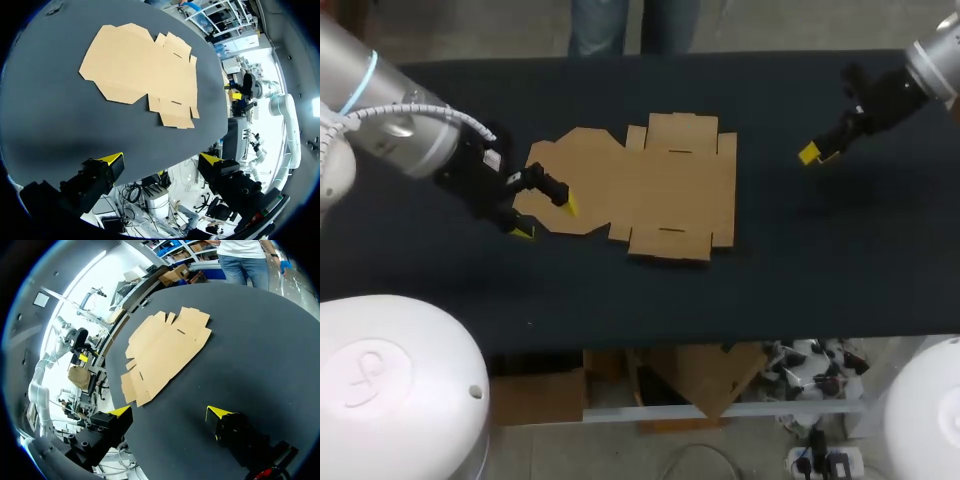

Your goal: Assemble the packaging by folding the flat box into shape, placing the metal phone stand inside, and closing the box properly

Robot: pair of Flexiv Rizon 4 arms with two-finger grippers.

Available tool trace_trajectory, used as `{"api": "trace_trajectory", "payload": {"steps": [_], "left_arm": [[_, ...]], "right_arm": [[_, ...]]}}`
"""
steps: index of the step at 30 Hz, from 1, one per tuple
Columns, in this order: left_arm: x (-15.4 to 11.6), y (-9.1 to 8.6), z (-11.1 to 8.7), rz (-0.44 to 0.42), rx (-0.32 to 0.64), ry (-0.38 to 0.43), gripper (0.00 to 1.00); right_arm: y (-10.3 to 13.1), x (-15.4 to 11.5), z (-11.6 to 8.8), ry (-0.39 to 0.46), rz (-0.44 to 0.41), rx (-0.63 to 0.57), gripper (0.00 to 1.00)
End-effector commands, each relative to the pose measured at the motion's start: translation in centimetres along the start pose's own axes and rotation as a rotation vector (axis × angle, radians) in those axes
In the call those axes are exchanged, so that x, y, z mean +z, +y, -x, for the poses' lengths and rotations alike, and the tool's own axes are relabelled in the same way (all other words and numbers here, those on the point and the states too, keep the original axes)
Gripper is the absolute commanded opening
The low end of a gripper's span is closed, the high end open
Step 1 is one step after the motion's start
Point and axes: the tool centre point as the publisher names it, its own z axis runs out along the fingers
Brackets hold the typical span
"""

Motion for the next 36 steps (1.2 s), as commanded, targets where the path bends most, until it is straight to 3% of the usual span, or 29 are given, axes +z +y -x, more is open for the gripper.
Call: {"api": "trace_trajectory", "payload": {"steps": [1,11,15,31,36], "left_arm": [[1.1,1.1,0.0,-0.011,-0.012,0.024,1.00],[1.9,2.3,-0.3,-0.020,-0.060,0.042,1.00],[1.6,1.6,0.2,-0.013,-0.058,0.031,1.00],[1.6,1.6,0.2,-0.013,-0.058,0.031,1.00],[2.2,1.3,-0.2,-0.009,-0.063,0.026,1.00]], "right_arm": [[-0.5,-0.5,0.0,0.003,0.012,-0.003,1.00],[-0.5,-0.3,-0.3,-0.007,0.006,0.001,1.00],[-0.5,-0.3,-0.3,-0.007,0.006,0.001,1.00],[-0.5,-0.3,-0.3,-0.007,0.006,0.001,1.00],[1.0,0.3,-0.5,-0.003,-0.027,-0.022,1.00]]}}
